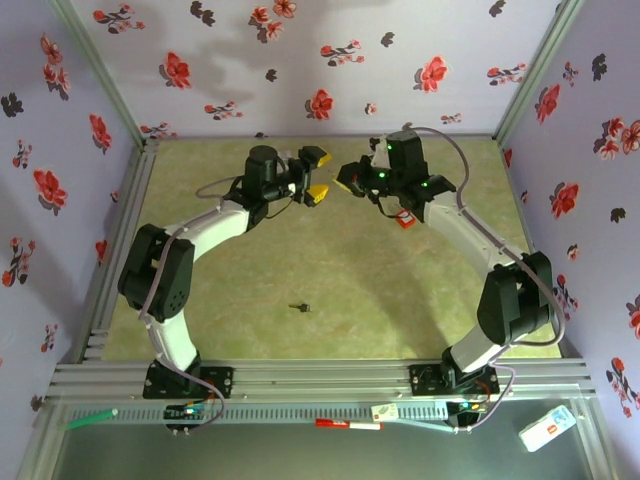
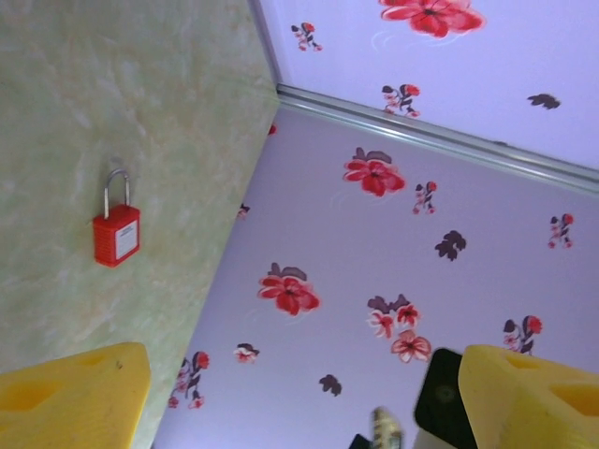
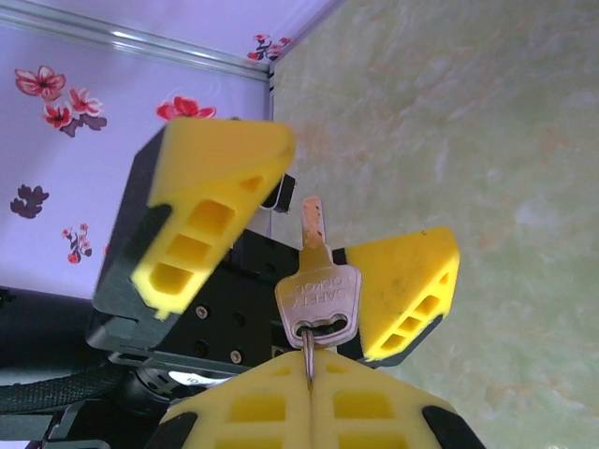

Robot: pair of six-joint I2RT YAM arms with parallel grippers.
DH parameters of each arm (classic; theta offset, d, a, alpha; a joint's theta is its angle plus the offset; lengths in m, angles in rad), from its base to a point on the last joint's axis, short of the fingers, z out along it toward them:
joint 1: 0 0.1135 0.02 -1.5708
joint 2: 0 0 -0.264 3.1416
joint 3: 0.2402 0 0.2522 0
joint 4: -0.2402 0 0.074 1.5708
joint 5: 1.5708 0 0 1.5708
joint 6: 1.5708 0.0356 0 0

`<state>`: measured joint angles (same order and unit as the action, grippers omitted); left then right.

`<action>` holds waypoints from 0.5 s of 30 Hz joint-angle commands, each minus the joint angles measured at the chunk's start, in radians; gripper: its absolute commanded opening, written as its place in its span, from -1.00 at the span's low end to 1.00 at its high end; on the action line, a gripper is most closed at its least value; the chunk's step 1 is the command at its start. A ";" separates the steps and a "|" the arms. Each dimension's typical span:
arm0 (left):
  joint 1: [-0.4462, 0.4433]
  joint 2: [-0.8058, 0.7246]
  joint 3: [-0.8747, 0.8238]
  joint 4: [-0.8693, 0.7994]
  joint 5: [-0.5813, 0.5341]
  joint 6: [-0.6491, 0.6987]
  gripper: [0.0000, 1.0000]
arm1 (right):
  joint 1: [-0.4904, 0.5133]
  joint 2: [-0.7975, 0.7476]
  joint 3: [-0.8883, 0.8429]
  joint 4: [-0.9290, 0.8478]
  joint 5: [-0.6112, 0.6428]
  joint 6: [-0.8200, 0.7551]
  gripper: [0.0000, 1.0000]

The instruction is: Unlock with the key

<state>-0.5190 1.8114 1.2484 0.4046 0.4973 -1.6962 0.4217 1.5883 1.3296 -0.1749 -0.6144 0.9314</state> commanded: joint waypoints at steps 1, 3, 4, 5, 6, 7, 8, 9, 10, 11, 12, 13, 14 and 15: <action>-0.006 0.017 0.032 0.068 -0.023 -0.053 0.72 | 0.012 0.006 0.010 0.057 -0.044 0.017 -1.00; -0.008 0.025 0.034 0.078 -0.019 -0.071 0.68 | 0.018 0.009 0.014 0.049 -0.042 0.004 -1.00; -0.010 0.026 0.034 0.080 -0.015 -0.082 0.66 | 0.019 0.009 0.016 0.037 -0.037 -0.007 -1.00; -0.012 0.027 0.033 0.077 -0.012 -0.089 0.64 | 0.019 0.007 0.018 0.029 -0.032 -0.016 -1.00; -0.013 0.027 0.032 0.073 -0.008 -0.092 0.61 | 0.019 0.007 0.018 0.023 -0.031 -0.026 -1.00; -0.013 0.027 0.031 0.067 -0.004 -0.096 0.58 | 0.020 0.006 0.019 0.014 -0.027 -0.037 -1.00; -0.014 0.028 0.030 0.063 0.000 -0.099 0.55 | 0.021 0.007 0.020 0.002 -0.027 -0.048 -1.00; -0.015 0.028 0.032 0.058 0.004 -0.103 0.53 | 0.022 0.008 0.023 -0.004 -0.027 -0.055 -1.00; -0.016 0.029 0.032 0.052 0.007 -0.107 0.52 | 0.024 0.006 0.021 -0.004 -0.026 -0.057 -1.00; -0.017 0.032 0.032 0.052 0.010 -0.114 0.52 | 0.027 0.006 0.020 -0.003 -0.025 -0.058 -1.00; -0.018 0.035 0.034 0.059 0.015 -0.127 0.52 | 0.028 0.007 0.020 -0.008 -0.019 -0.063 -1.00; -0.022 0.041 0.034 0.069 0.023 -0.141 0.51 | 0.028 0.006 0.021 -0.012 -0.013 -0.067 -1.00; -0.023 0.043 0.034 0.075 0.028 -0.153 0.51 | 0.028 0.005 0.019 -0.014 -0.005 -0.070 -1.00; -0.024 0.043 0.033 0.077 0.038 -0.164 0.51 | 0.028 0.002 0.019 -0.018 0.007 -0.077 -1.00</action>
<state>-0.5297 1.8278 1.2522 0.4484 0.5022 -1.8130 0.4412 1.5883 1.3296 -0.1696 -0.6277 0.8925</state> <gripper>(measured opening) 0.755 0.052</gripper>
